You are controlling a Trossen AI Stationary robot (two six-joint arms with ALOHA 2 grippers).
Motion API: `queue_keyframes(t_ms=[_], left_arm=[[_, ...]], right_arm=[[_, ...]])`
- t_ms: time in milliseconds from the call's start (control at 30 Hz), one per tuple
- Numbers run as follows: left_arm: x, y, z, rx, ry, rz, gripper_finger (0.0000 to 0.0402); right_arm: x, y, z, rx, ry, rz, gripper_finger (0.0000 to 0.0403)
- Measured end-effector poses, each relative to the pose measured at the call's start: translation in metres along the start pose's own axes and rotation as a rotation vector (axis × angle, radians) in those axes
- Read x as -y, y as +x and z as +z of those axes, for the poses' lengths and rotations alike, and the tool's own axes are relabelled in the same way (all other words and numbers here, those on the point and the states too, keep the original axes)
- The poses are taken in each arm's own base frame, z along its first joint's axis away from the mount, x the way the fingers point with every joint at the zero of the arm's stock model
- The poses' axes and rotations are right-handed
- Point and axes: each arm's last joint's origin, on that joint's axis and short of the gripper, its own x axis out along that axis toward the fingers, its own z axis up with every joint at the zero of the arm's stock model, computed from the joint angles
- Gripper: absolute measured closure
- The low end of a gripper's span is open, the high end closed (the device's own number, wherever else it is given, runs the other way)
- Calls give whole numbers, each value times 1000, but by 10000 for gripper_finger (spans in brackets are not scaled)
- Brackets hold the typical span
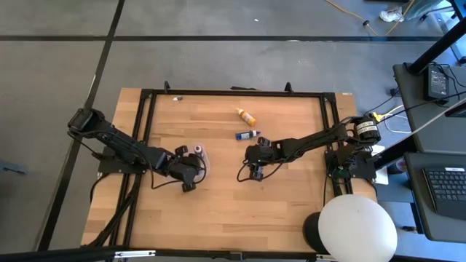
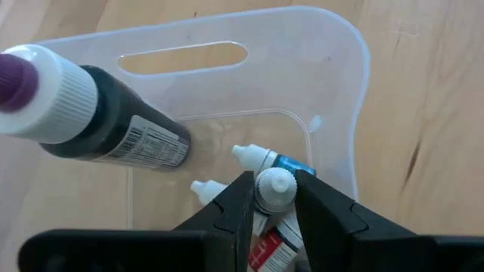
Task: Pick & Place food coloring
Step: Put the small blue food coloring bottle into the transparent bin
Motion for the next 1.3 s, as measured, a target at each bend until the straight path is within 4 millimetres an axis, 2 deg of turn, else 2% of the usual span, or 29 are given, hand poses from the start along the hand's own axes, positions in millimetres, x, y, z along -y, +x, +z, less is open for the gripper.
queue_keyframes(t_ms=[1300], left_arm=[[2,-9,1,-144,16,-94,313]], right_arm=[[0,0,0,1,-6,-1,164]])
